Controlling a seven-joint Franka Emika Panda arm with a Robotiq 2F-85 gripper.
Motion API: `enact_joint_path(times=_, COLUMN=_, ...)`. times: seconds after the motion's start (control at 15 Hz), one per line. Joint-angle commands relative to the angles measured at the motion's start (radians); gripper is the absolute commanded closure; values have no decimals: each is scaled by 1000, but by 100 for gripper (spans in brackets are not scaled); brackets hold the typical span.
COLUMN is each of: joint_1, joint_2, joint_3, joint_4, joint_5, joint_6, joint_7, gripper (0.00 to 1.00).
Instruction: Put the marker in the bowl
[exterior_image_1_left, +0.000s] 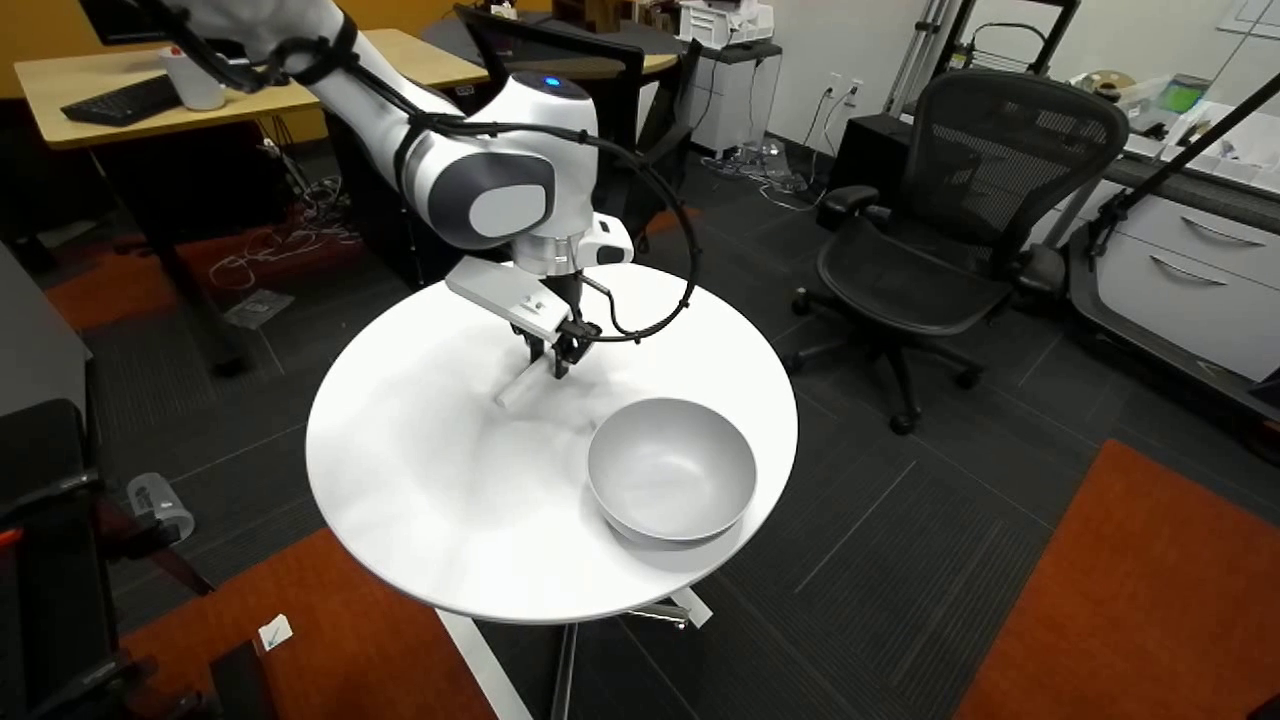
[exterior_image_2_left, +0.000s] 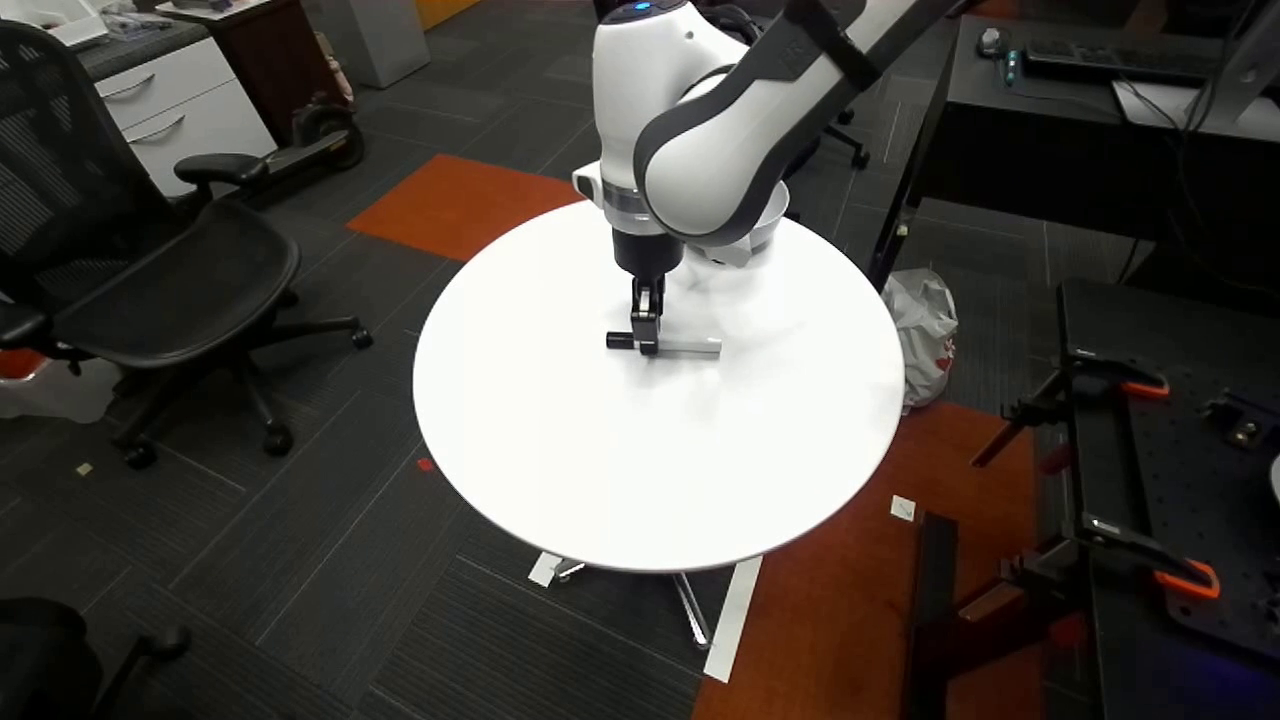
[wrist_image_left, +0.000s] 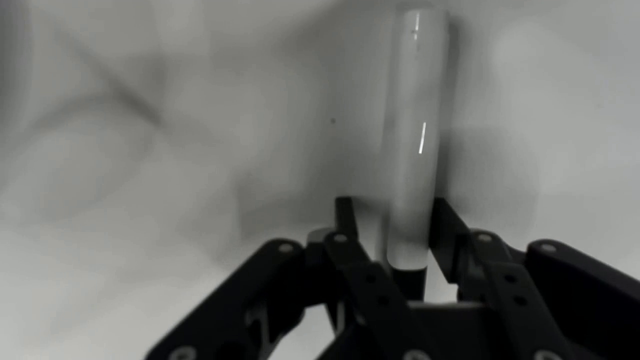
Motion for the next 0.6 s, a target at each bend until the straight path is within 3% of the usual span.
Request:
enact_joint_path(times=0.0, joint_1=-15, joint_2=2, joint_3=12, joint_4=30, joint_5=-15, joint_6=-46, joint_7=-9, gripper=88)
enact_joint_path(times=0.13, joint_1=-3, joint_2=-19, joint_3=1, joint_4=24, joint_5=-25, joint_6=-53, joint_7=6, gripper=99)
enact_joint_path(times=0.27, joint_1=17, joint_2=-62, joint_3=-17, joint_4=5, joint_5=-50, joint_6=-52, joint_7=27, gripper=95)
enact_joint_path(times=0.53, joint_1=56, joint_2=-180, joint_3=-96, joint_4=-27, joint_5=-155, joint_6=-44, joint_7=100, gripper=95)
